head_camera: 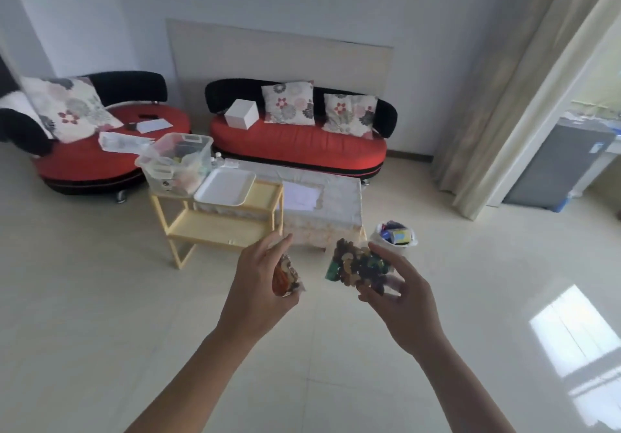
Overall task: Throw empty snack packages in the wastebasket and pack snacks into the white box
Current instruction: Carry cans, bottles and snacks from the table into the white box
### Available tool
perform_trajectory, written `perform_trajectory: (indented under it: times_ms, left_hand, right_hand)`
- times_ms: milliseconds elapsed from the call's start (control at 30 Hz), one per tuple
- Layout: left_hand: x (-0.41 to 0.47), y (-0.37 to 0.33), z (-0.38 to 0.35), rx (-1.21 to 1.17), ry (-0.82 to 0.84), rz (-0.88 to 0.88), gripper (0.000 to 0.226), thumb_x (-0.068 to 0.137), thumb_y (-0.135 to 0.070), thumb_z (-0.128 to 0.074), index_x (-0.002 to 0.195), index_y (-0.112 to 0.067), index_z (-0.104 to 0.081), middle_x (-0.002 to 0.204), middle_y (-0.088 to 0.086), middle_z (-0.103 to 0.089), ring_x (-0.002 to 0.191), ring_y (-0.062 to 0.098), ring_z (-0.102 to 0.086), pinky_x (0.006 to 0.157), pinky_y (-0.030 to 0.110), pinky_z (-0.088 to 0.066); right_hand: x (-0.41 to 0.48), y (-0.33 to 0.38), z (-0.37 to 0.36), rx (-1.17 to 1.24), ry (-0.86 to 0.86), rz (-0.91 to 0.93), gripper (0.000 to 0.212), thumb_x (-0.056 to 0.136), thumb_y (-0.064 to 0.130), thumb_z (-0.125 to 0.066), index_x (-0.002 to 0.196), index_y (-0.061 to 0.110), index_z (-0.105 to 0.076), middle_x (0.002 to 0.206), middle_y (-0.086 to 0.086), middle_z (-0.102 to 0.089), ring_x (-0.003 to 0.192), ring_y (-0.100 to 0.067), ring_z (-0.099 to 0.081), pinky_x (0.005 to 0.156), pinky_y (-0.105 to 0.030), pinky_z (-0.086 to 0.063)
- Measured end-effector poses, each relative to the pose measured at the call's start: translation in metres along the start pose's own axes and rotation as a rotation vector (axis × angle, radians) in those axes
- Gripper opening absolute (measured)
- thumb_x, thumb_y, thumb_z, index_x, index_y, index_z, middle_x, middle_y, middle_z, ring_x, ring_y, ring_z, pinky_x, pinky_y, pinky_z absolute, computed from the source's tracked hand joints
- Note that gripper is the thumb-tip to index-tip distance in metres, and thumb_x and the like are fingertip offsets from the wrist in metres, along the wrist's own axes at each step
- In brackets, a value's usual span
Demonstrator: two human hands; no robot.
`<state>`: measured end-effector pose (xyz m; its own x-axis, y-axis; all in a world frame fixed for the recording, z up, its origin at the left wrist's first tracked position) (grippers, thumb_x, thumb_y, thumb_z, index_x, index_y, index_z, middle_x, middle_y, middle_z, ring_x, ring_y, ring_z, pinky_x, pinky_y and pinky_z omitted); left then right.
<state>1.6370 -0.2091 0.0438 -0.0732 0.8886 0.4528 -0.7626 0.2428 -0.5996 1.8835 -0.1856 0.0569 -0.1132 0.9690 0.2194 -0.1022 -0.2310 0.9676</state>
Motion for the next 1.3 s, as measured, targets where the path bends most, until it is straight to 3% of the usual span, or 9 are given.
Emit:
perform_trajectory:
  times_ms: [167, 367, 533, 633, 767, 967, 1200, 1300]
  left_hand:
    - [0.02, 0.076, 0.035, 0.102, -0.057, 0.105, 0.089, 0.073, -0.025, -0.09, 0.15, -0.028, -0.047, 0.154, -0.01, -0.037, 0.138, 0.012, -0.034, 0.107, 0.024, -0.032]
    - [0.07, 0.16, 0.05, 0.179, -0.097, 0.186, 0.093, 0.069, -0.021, -0.092, 0.15, -0.03, -0.048, 0.154, -0.009, -0.039, 0.139, 0.016, -0.036, 0.112, 0.033, -0.038]
    - [0.147, 0.217, 0.055, 0.24, -0.097, 0.241, 0.091, 0.07, -0.023, -0.092, 0.15, -0.028, -0.048, 0.154, -0.011, -0.039, 0.138, 0.013, -0.036, 0.11, 0.029, -0.04]
    - [0.193, 0.242, 0.057, 0.245, -0.089, 0.226, 0.091, 0.072, -0.024, -0.091, 0.151, -0.028, -0.046, 0.155, -0.012, -0.037, 0.14, 0.011, -0.032, 0.112, 0.026, -0.038]
    - [0.243, 0.276, 0.058, 0.291, -0.102, 0.232, 0.09, 0.073, -0.022, -0.089, 0.151, -0.029, -0.045, 0.153, -0.014, -0.037, 0.139, 0.009, -0.033, 0.11, 0.023, -0.035]
    - [0.302, 0.333, 0.046, 0.254, -0.104, 0.258, 0.086, 0.074, -0.024, -0.088, 0.149, -0.03, -0.047, 0.154, -0.011, -0.039, 0.139, 0.011, -0.035, 0.109, 0.027, -0.042]
    - [0.374, 0.427, 0.019, 0.193, -0.022, 0.288, 0.086, 0.073, -0.02, -0.089, 0.149, -0.027, -0.048, 0.157, -0.007, -0.037, 0.14, 0.015, -0.033, 0.108, 0.023, -0.033]
    - [0.413, 0.472, 0.012, 0.176, 0.03, 0.277, 0.088, 0.072, -0.017, -0.09, 0.149, -0.026, -0.048, 0.157, -0.005, -0.036, 0.141, 0.015, -0.032, 0.112, 0.027, -0.032]
  right_hand:
    - [0.061, -0.025, -0.085, 0.006, 0.155, -0.023, 0.066, 0.08, -0.011, -0.076, 0.123, 0.037, -0.068, 0.116, 0.005, -0.067, 0.091, -0.02, -0.072, 0.07, -0.035, -0.063]
    - [0.151, -0.062, -0.162, 0.04, 0.262, -0.029, 0.066, 0.081, -0.01, -0.076, 0.123, 0.039, -0.067, 0.117, 0.007, -0.066, 0.093, -0.018, -0.072, 0.07, -0.034, -0.063]
    - [0.245, -0.084, -0.207, 0.034, 0.322, -0.045, 0.067, 0.081, -0.008, -0.076, 0.123, 0.043, -0.066, 0.121, 0.004, -0.065, 0.098, -0.018, -0.072, 0.072, -0.03, -0.062]
    - [0.298, -0.088, -0.23, 0.065, 0.342, -0.05, 0.067, 0.08, -0.009, -0.077, 0.124, 0.041, -0.066, 0.121, 0.001, -0.066, 0.098, -0.019, -0.072, 0.071, -0.03, -0.062]
    - [0.357, -0.094, -0.256, 0.068, 0.364, -0.077, 0.063, 0.08, -0.01, -0.076, 0.124, 0.033, -0.065, 0.12, 0.0, -0.067, 0.094, -0.011, -0.071, 0.07, -0.021, -0.059]
    - [0.425, -0.121, -0.29, 0.084, 0.363, -0.126, 0.062, 0.079, -0.012, -0.076, 0.122, 0.032, -0.067, 0.12, -0.002, -0.067, 0.096, -0.018, -0.072, 0.07, -0.028, -0.061]
    - [0.507, -0.171, -0.342, 0.017, 0.319, -0.196, 0.062, 0.08, -0.014, -0.074, 0.125, 0.028, -0.066, 0.116, 0.001, -0.069, 0.094, -0.014, -0.073, 0.068, -0.024, -0.06]
    - [0.545, -0.193, -0.37, -0.021, 0.286, -0.225, 0.064, 0.079, -0.013, -0.075, 0.124, 0.031, -0.066, 0.113, 0.003, -0.071, 0.092, -0.016, -0.073, 0.071, -0.03, -0.062]
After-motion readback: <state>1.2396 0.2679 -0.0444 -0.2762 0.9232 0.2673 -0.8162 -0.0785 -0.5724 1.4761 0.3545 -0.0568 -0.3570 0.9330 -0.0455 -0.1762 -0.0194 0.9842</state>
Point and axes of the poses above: each hand's wrist, its own x-axis towards the middle knuckle, its own z-axis out of the back of the hand, y = z × x, the point moved 5 cm from there along x, towards the middle knuckle
